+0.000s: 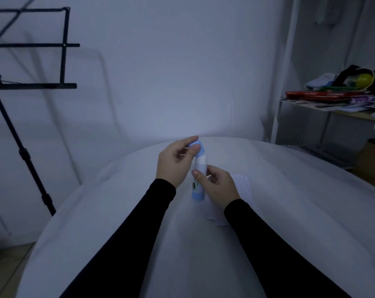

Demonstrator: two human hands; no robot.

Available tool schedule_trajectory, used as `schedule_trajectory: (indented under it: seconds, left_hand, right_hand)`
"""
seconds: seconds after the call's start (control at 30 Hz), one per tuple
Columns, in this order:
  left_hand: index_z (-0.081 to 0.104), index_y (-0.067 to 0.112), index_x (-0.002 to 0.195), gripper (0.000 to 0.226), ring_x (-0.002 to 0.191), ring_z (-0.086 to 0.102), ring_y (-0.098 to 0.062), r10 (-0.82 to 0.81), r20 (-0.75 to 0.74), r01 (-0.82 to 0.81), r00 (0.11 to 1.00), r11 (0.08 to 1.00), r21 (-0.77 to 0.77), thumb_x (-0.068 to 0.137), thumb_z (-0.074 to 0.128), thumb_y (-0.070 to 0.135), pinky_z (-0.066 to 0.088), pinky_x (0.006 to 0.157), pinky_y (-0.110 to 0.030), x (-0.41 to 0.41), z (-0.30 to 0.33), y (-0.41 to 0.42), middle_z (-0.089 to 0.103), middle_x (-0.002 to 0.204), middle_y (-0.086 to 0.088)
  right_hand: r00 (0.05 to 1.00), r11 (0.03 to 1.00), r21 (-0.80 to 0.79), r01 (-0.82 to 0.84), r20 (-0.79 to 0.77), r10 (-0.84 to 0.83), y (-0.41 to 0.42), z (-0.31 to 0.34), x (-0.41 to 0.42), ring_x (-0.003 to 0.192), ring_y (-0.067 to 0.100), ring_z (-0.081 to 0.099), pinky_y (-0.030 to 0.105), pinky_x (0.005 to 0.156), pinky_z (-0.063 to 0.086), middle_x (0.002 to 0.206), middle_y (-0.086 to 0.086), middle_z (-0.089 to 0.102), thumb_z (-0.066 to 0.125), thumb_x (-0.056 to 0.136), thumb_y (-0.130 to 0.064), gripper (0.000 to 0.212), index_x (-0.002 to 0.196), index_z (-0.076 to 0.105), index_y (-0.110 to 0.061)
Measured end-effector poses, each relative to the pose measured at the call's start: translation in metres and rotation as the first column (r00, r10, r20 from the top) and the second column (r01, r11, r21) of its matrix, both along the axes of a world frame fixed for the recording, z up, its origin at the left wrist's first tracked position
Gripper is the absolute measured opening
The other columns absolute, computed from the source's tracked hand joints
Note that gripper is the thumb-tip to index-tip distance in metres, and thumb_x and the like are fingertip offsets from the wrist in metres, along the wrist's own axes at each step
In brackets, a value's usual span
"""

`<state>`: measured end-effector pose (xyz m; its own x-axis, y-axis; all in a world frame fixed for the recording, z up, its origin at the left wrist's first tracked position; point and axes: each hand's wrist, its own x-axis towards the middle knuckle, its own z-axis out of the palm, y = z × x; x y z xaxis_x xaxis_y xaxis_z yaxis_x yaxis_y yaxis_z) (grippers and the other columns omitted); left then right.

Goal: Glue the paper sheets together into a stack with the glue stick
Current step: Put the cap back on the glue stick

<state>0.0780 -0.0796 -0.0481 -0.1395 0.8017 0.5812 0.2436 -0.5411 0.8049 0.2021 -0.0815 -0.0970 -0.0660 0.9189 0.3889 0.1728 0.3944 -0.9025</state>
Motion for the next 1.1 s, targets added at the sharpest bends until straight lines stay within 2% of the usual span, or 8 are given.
schedule_trajectory:
  seconds: [0.13,0.33,0.5,0.7,0.87,1.0,1.03,1.1]
  left_hand:
    - [0.069,0.028,0.107,0.020,0.084,0.061,0.002,0.029,-0.072,-0.027,0.997,0.999,0.025,0.090,0.064,0.019,0.048,0.076,-0.012,-0.001,-0.003,-0.005,0.068,0.101,0.005]
    - [0.068,0.034,0.101,0.020,0.087,0.064,-0.009,-0.024,-0.106,0.025,0.994,1.000,0.006,0.089,0.066,0.019,0.052,0.078,-0.020,-0.007,-0.002,-0.006,0.069,0.102,0.001]
    - [0.072,0.029,0.098,0.014,0.085,0.067,-0.014,-0.084,0.003,0.084,0.996,0.992,-0.090,0.087,0.068,0.020,0.054,0.083,-0.030,-0.011,-0.004,-0.004,0.073,0.095,0.000]
    - [0.072,0.015,0.101,0.016,0.081,0.065,-0.002,-0.118,0.010,0.119,0.993,0.991,-0.068,0.086,0.068,0.012,0.051,0.076,-0.015,-0.015,-0.007,-0.003,0.072,0.091,0.000]
    - [0.071,0.017,0.098,0.018,0.085,0.064,-0.005,-0.155,-0.075,0.153,0.985,0.988,-0.035,0.089,0.063,0.005,0.050,0.078,-0.016,-0.013,-0.010,-0.004,0.071,0.097,-0.004]
    - [0.070,0.026,0.100,0.014,0.086,0.062,-0.013,-0.198,-0.034,0.194,0.980,0.977,-0.088,0.090,0.062,0.021,0.052,0.079,-0.028,-0.008,-0.004,-0.006,0.070,0.099,-0.007]
    - [0.071,0.028,0.099,0.013,0.086,0.061,-0.013,-0.187,-0.036,0.182,0.982,0.978,-0.103,0.090,0.063,0.025,0.051,0.077,-0.028,-0.007,-0.002,-0.006,0.071,0.101,-0.004]
    - [0.072,0.026,0.094,0.009,0.081,0.059,-0.010,-0.144,-0.035,0.138,0.989,0.980,-0.144,0.085,0.070,0.025,0.049,0.072,-0.022,-0.006,0.000,-0.006,0.071,0.095,0.004]
  right_hand:
    - [0.997,1.000,0.028,-0.011,0.075,0.009,-0.004,0.000,-0.002,0.052,0.010,0.042,0.024,0.053,0.036,0.062,0.011,0.056,0.065,0.086,-0.036,0.024,0.085,0.069,-0.013]
    - [0.995,0.999,0.039,-0.005,0.100,0.001,-0.005,0.001,-0.002,0.048,0.006,0.041,0.019,0.051,0.035,0.060,0.002,0.056,0.065,0.086,-0.035,0.023,0.085,0.069,-0.013]
    - [0.994,0.998,0.065,0.010,0.109,-0.018,-0.006,-0.003,-0.005,0.053,0.012,0.040,0.024,0.053,0.034,0.061,0.007,0.050,0.066,0.086,-0.034,0.021,0.079,0.066,-0.015]
    - [0.989,0.998,0.063,-0.002,0.148,-0.007,-0.008,-0.003,-0.004,0.052,0.008,0.038,0.019,0.052,0.031,0.060,-0.001,0.048,0.066,0.085,-0.035,0.024,0.077,0.065,-0.013]
    - [0.991,0.996,0.088,0.017,0.130,-0.028,-0.009,-0.001,-0.003,0.049,0.005,0.040,0.014,0.050,0.032,0.055,-0.009,0.046,0.065,0.087,-0.030,0.017,0.076,0.063,-0.017]
    - [0.992,0.993,0.108,0.045,0.114,-0.058,-0.007,0.000,-0.002,0.052,0.007,0.040,0.016,0.051,0.032,0.061,-0.001,0.054,0.064,0.087,-0.032,0.019,0.082,0.066,-0.014]
    - [0.992,0.993,0.109,0.044,0.117,-0.057,-0.007,0.000,-0.002,0.052,0.007,0.041,0.016,0.051,0.033,0.063,0.000,0.056,0.064,0.087,-0.032,0.020,0.082,0.067,-0.012]
    - [0.991,0.994,0.107,0.034,0.125,-0.048,-0.008,0.002,0.000,0.049,0.005,0.043,0.013,0.050,0.032,0.056,-0.009,0.057,0.065,0.087,-0.029,0.020,0.079,0.066,-0.011]
